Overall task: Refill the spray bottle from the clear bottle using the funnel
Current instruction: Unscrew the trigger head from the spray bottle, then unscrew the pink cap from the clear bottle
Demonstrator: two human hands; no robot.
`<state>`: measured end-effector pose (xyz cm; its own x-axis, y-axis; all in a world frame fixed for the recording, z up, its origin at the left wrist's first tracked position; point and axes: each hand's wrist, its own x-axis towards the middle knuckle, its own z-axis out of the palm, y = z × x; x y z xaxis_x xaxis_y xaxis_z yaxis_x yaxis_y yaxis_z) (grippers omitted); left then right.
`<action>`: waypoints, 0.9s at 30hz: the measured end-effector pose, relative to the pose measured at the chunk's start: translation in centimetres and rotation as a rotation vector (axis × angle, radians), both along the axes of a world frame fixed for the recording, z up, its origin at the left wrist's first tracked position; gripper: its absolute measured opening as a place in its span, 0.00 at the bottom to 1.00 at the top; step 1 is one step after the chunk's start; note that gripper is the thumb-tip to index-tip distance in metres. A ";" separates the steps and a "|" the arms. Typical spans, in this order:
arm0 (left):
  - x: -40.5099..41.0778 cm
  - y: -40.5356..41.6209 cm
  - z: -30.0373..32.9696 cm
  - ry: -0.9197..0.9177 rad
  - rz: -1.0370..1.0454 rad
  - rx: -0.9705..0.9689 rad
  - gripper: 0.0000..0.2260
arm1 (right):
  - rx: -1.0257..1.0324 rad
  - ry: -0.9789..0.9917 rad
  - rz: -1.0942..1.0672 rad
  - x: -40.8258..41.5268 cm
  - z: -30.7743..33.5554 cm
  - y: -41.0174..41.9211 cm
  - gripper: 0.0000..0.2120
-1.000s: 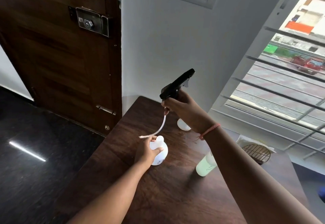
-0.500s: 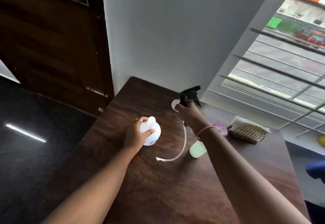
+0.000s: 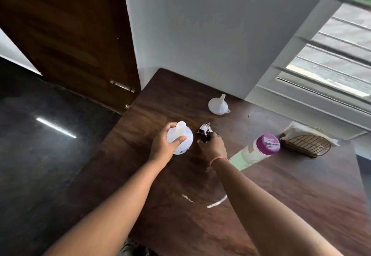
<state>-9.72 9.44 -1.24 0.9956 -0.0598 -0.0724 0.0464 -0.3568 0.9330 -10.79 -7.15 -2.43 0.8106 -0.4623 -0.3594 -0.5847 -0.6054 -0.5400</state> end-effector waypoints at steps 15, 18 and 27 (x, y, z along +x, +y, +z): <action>-0.7 1.0 0.6 -0.025 -0.030 -0.045 0.27 | 0.014 -0.477 0.020 -2.9 6.0 0.4 0.15; -0.8 1.1 1.7 -0.077 0.010 -0.100 0.30 | -0.024 -0.721 0.023 -3.2 10.1 -0.6 0.14; -2.7 -6.2 7.9 -0.584 -0.054 -0.199 0.22 | -0.414 -0.508 -0.034 -7.5 14.1 -8.1 0.11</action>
<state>-12.38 3.27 6.68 0.8626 -0.0672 0.5014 -0.5054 -0.1607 0.8478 -18.32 -15.25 11.69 0.8149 -0.5090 0.2772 -0.3412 -0.8079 -0.4806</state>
